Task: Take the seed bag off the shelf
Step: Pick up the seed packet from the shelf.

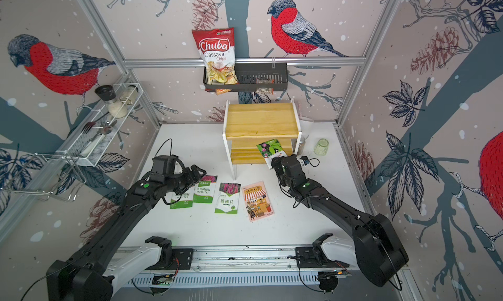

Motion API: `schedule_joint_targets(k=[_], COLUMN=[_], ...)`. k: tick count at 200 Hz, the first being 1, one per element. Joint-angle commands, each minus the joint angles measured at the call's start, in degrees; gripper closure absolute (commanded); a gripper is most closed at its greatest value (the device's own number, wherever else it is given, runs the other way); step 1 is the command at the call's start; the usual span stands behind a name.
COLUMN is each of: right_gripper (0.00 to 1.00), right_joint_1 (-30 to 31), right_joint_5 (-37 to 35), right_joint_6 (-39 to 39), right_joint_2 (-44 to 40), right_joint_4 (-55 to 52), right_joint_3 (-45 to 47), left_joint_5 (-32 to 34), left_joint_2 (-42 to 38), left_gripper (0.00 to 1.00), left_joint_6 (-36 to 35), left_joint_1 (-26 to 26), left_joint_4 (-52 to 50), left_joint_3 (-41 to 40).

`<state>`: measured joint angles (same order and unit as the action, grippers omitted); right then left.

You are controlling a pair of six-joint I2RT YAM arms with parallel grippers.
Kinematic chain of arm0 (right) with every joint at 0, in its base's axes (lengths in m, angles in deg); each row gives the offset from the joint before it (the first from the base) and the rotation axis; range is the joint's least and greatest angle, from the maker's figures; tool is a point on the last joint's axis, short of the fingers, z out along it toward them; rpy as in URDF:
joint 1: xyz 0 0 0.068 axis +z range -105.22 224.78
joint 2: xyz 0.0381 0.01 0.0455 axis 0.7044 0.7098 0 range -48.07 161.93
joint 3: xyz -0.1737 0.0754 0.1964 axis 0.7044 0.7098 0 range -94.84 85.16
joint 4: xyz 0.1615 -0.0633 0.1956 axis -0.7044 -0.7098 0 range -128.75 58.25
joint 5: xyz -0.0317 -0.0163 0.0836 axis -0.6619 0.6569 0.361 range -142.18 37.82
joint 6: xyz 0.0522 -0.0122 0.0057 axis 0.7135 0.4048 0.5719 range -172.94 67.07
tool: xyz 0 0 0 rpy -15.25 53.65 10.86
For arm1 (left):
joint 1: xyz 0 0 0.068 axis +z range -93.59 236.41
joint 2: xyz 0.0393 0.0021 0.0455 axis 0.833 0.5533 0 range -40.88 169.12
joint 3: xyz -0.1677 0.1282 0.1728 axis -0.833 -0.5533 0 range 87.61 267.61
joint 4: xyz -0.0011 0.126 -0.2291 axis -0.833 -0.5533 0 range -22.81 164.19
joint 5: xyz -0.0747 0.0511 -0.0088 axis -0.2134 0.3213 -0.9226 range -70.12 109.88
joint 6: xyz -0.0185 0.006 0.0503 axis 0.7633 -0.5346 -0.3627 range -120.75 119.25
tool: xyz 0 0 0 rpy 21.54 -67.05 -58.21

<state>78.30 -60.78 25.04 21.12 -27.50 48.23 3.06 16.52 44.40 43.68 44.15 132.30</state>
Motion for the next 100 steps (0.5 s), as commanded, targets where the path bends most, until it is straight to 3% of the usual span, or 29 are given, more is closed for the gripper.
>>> schedule_joint_targets(k=[1,100], right_gripper=[0.25,0.27], right_joint_1=[0.3,0.1], right_joint_5=[0.4,0.7], right_joint_6=[0.5,-1.3], right_joint_2=[-1.5,-4.2], right_joint_4=[-1.5,3.1], right_joint_3=[1.4,2.1], left_joint_5=[0.0,-0.5], left_joint_2=[-0.5,0.5], left_gripper=[0.11,0.11], left_joint_6=[0.1,-0.3], left_joint_1=[0.2,0.2], left_joint_4=[0.3,0.9], left_joint_3=[-0.5,-0.3])
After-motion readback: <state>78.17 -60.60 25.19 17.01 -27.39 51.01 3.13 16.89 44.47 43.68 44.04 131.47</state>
